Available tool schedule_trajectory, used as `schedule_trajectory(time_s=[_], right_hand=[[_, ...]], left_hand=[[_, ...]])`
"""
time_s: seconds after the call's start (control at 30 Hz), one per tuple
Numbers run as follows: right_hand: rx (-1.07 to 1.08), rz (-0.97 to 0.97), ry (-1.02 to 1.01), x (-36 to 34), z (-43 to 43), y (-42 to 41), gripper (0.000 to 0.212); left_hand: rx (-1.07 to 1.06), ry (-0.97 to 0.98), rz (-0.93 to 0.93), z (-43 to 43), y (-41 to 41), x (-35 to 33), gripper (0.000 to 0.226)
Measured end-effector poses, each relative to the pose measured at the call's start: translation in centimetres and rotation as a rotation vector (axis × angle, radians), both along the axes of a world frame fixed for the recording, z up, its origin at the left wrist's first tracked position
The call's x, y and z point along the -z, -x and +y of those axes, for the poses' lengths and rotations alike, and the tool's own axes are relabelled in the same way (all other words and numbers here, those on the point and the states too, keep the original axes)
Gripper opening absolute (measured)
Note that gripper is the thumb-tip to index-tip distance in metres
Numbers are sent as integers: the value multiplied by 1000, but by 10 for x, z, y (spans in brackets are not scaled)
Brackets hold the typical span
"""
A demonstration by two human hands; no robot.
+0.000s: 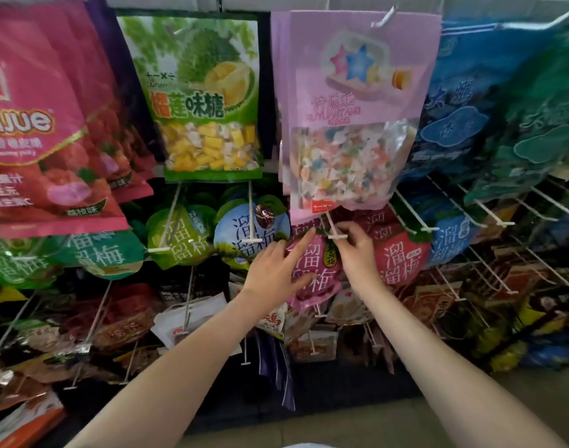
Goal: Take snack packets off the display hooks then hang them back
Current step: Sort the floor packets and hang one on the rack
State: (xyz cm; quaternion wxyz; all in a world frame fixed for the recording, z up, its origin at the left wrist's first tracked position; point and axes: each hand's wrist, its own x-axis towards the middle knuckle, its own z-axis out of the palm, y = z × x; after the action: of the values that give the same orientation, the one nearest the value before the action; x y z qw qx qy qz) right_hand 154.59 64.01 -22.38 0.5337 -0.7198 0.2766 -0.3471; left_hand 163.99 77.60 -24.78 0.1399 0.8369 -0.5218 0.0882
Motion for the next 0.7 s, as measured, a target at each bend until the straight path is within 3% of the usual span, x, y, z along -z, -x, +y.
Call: schedule_trajectory(time_s=[0.17, 0.23, 0.4, 0.57, 0.7], right_hand=[[232, 140, 602, 30, 1, -6, 38], [206, 272, 757, 44, 0, -10, 52], [33, 639, 736, 47, -8, -33, 72], [34, 710, 715, 38, -12, -46, 70], [-16, 727, 763, 39, -6, -32, 81]], left_hand=[[-105, -31, 42, -23, -7, 3, 78], [-177, -46, -86, -29, -9, 10, 75], [-219, -187, -228, -43, -14, 5, 75], [-265, -333, -221, -59, -13, -6, 72], [-303, -331, -180, -59, 1, -4, 79]])
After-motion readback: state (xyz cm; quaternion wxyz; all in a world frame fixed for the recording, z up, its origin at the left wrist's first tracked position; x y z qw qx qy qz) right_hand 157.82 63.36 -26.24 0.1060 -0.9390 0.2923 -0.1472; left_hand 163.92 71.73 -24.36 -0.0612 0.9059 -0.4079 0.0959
